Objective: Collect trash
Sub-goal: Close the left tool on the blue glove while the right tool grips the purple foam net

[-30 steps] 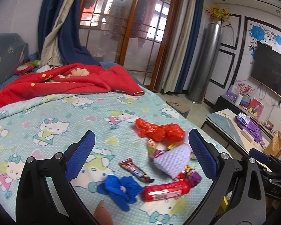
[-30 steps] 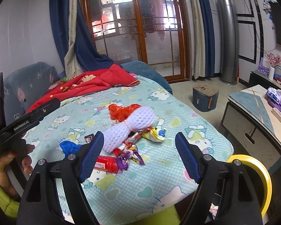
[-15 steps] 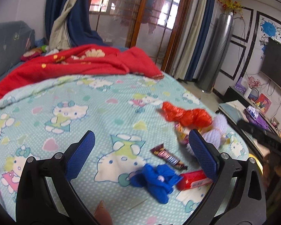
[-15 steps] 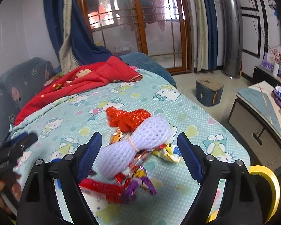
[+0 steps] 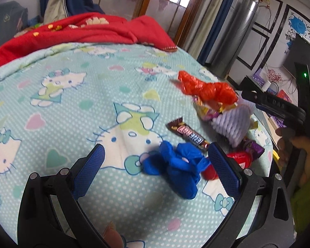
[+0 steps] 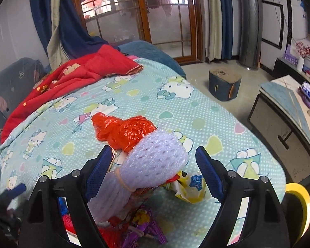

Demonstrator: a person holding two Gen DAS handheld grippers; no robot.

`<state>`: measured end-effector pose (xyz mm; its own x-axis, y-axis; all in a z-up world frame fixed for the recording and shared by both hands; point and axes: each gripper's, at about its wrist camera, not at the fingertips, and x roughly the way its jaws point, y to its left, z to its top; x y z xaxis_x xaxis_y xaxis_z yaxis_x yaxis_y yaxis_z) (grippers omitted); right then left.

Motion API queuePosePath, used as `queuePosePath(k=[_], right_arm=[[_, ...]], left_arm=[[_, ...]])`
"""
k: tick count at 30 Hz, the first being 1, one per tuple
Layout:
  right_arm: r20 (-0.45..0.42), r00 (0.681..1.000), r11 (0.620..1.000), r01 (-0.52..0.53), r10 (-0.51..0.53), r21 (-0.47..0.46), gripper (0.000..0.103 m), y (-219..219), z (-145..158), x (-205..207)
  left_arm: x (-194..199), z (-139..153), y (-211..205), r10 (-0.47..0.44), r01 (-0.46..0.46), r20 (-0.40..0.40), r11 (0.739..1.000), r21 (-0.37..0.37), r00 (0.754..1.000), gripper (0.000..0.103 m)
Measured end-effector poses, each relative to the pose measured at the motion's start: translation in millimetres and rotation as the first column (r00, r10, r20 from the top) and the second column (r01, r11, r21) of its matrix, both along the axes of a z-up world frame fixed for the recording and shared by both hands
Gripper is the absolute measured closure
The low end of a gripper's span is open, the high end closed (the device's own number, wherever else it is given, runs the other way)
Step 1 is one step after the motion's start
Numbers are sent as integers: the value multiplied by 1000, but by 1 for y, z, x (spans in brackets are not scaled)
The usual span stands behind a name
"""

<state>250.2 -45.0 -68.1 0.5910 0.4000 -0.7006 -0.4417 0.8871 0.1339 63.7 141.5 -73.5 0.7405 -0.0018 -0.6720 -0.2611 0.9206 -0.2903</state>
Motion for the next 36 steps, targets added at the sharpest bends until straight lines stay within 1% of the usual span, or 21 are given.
queuePosePath(k=[2,3,4,5,6,7,8,9,10,11,12,14,16,19,24,29,32,36], right_arm=[[-6,1000,1000,-3,3,-5,24,2,-4,2],[-9,1000,1000,-2,2,-7,26,2,-6,2],[-13,1000,1000,-3,3,-7,37,3,-8,2],[-19,1000,1000,-8,8,-5,43,4,-9,3],[-19,1000,1000,-11,11,1,45,4,-10,2],[-16,1000,1000,-14,14,10,52,4,-10,0],[-5,1000,1000,-18,18,17,57,3,-9,-3],[3,1000,1000,-20,20,22,64,3,-8,-5],[10,1000,999,-22,21,31,67,2,-7,-8],[15,1000,999,-21,20,42,72,0,-6,-10],[18,1000,998,-18,17,52,74,-1,-5,-12],[21,1000,997,-11,10,78,80,-5,-3,-16],[25,1000,994,-4,1,107,81,-10,0,-21],[41,999,988,-1,-6,155,82,-17,7,-31],[85,996,980,-25,9,198,82,-26,19,-53],[123,992,980,-34,10,198,82,-34,25,-71],[146,989,980,-53,25,193,82,-37,29,-81],[155,988,979,-55,25,194,82,-38,33,-86]], left_arm=[[0,-3,-3,-15,15,-2,1000,-7,1000,11],[0,-4,-5,-21,21,-1,1000,-9,1000,16],[0,-4,-6,-25,25,-3,1000,-10,1000,24],[1,-6,-8,-32,32,-9,999,-11,999,29],[2,-8,-9,-36,36,-15,999,-14,999,37],[2,-9,-10,-39,38,-20,999,-18,999,44],[3,-11,-11,-45,44,-26,999,-23,999,48],[4,-12,-11,-48,47,-29,999,-24,998,55],[5,-12,-12,-50,49,-30,999,-24,998,64],[5,-12,-12,-51,51,-30,998,-23,998,69],[4,-12,-11,-57,57,-28,998,-27,998,77],[4,-12,-12,-66,65,-23,997,-31,998,82],[3,-11,-14,-77,76,-14,996,-35,997,88],[2,-9,-16,-96,96,8,994,-46,995,93],[0,-5,-14,-92,94,31,994,-48,995,96],[-4,6,-8,-68,71,71,997,-44,995,97],[-8,16,-6,-58,62,100,998,-29,993,97],[-11,28,-10,-66,69,137,998,-13,988,97]])
